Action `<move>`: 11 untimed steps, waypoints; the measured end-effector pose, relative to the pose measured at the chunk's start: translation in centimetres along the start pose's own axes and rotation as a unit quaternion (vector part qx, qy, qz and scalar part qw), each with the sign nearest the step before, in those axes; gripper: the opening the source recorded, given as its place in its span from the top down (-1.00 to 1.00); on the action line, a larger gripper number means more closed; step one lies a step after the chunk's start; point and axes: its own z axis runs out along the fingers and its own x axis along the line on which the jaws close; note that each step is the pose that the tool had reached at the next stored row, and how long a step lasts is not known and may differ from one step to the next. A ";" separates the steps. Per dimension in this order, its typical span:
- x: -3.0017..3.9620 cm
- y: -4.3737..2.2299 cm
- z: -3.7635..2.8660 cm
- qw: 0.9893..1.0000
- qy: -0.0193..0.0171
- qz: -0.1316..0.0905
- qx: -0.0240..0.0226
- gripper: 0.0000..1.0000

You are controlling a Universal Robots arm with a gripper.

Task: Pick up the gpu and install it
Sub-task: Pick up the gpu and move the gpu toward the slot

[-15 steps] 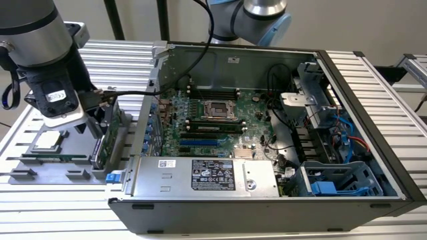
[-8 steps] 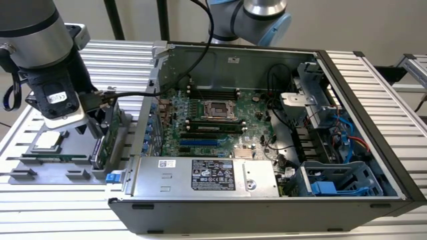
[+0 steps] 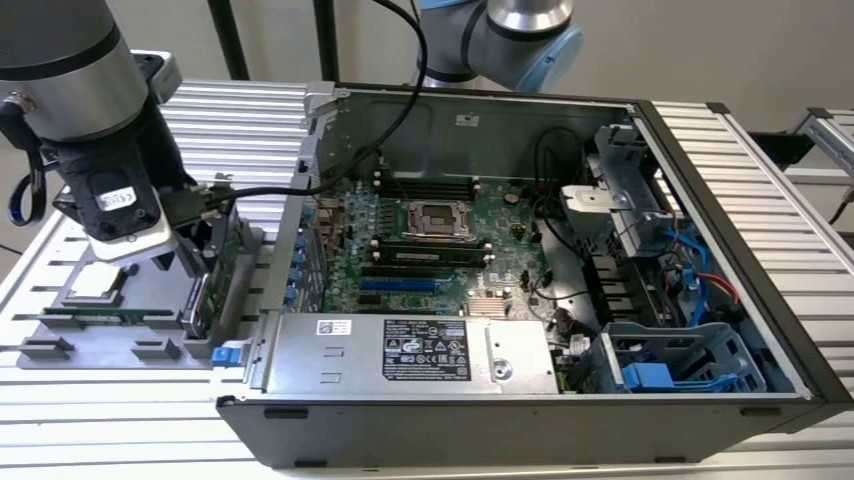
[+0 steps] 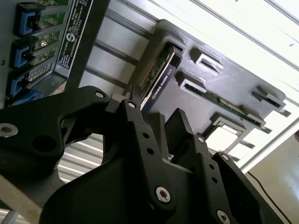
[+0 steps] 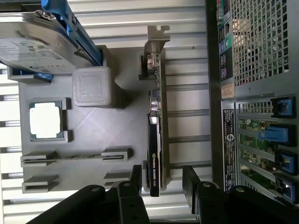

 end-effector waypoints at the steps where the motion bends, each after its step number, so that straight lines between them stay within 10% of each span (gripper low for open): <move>1: 0.00 0.00 0.04 1.000 0.000 0.000 0.000 -1.00; 11: 0.00 -0.01 0.20 1.000 0.000 0.000 0.000 -1.00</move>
